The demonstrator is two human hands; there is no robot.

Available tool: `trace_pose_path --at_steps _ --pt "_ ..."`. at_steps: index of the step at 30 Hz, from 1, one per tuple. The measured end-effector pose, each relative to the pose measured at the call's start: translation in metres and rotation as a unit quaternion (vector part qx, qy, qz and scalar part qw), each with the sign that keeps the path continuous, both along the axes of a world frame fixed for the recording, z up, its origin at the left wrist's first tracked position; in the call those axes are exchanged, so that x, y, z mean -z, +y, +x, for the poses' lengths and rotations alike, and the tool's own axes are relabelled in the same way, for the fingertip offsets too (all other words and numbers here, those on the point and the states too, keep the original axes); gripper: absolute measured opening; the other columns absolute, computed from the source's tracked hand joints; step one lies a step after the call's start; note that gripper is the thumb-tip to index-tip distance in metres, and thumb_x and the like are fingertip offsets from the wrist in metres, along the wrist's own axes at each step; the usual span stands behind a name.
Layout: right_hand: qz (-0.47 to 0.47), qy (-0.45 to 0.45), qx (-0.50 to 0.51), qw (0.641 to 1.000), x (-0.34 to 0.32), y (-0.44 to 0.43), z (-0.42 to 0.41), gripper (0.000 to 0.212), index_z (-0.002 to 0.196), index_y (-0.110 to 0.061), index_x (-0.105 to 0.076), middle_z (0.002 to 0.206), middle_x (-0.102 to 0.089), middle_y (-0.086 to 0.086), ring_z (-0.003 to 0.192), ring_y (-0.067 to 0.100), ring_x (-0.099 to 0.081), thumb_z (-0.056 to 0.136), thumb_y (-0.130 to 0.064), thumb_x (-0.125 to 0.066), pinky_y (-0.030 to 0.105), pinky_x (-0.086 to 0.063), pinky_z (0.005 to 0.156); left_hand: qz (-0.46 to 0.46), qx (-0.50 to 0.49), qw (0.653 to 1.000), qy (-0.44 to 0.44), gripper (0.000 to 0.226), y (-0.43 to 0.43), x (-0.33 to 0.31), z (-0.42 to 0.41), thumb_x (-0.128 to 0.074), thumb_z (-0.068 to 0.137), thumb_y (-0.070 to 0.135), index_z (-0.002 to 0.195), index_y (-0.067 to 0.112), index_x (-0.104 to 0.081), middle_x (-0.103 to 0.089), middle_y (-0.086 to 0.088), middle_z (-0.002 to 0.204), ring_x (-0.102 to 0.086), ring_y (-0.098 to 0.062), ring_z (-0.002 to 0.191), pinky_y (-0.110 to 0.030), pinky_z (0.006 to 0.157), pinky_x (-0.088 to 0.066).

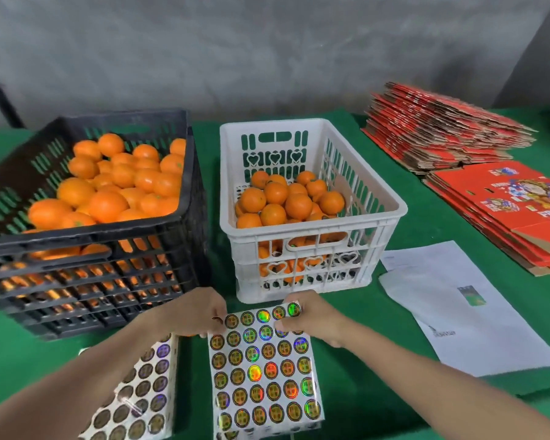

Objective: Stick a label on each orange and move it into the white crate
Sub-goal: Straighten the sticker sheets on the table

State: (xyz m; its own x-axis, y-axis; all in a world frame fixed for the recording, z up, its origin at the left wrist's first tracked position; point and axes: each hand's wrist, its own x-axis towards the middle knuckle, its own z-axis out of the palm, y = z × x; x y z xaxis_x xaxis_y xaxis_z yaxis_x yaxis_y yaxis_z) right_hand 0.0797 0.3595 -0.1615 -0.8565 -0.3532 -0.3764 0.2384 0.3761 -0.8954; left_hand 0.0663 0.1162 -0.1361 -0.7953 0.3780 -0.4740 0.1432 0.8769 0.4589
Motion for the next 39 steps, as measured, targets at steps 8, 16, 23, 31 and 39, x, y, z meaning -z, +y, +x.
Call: trace_pose_path --at_steps 8,16,23,31,39 --pt "-0.009 0.106 -0.065 0.992 -0.023 -0.033 -0.005 0.026 0.086 -0.022 -0.056 0.067 -0.046 -0.012 0.048 -0.004 -0.043 0.082 0.001 -0.067 0.011 -0.037 0.052 0.117 -0.083 0.989 -0.034 0.027 -0.023 -0.011 0.015 -0.076 0.081 0.025 0.106 0.02 -0.066 -0.066 0.019 0.087 -0.061 0.009 0.076 -0.004 0.069 -0.045" --pt "-0.042 0.185 -0.08 0.979 -0.045 -0.054 -0.004 0.024 0.079 -0.02 -0.057 0.06 -0.052 -0.005 0.052 0.004 -0.049 0.083 0.002 -0.067 0.015 -0.043 0.06 0.242 -0.207 0.948 0.025 0.02 -0.006 -0.028 0.01 -0.075 0.081 0.021 0.063 0.028 -0.074 -0.073 0.008 0.066 -0.065 -0.001 0.058 -0.013 0.055 -0.049" --pt "-0.089 0.17 -0.037 0.981 -0.046 -0.062 0.0 0.02 0.086 -0.016 -0.067 0.071 -0.067 0.001 0.066 0.009 -0.06 0.08 0.003 -0.069 0.021 -0.051 0.069 0.309 -0.211 0.927 -0.037 0.013 -0.015 -0.032 0.01 -0.077 0.078 0.022 0.066 0.018 -0.077 -0.075 -0.006 0.074 -0.068 -0.013 0.067 -0.021 0.065 -0.051" --pt "-0.023 0.291 -0.069 0.954 -0.052 -0.06 -0.002 0.018 0.095 -0.019 -0.071 0.078 -0.064 -0.011 0.075 -0.001 -0.059 0.084 -0.005 -0.069 0.014 -0.045 0.071 0.34 -0.119 0.928 -0.096 0.018 -0.02 -0.048 0.008 -0.059 0.09 -0.002 0.086 0.006 -0.075 -0.075 -0.008 0.082 -0.07 -0.016 0.074 -0.024 0.071 -0.053" --pt "-0.024 0.411 -0.137 0.901 -0.063 -0.056 -0.007 0.015 0.097 -0.011 -0.074 0.074 -0.058 -0.027 0.07 -0.005 -0.055 0.083 -0.007 -0.069 0.014 -0.043 0.07 0.383 -0.106 0.897 -0.196 0.021 -0.023 -0.055 0.001 -0.049 0.092 -0.007 0.099 -0.002 -0.069 -0.073 -0.011 0.087 -0.069 -0.021 0.077 -0.03 0.075 -0.055"
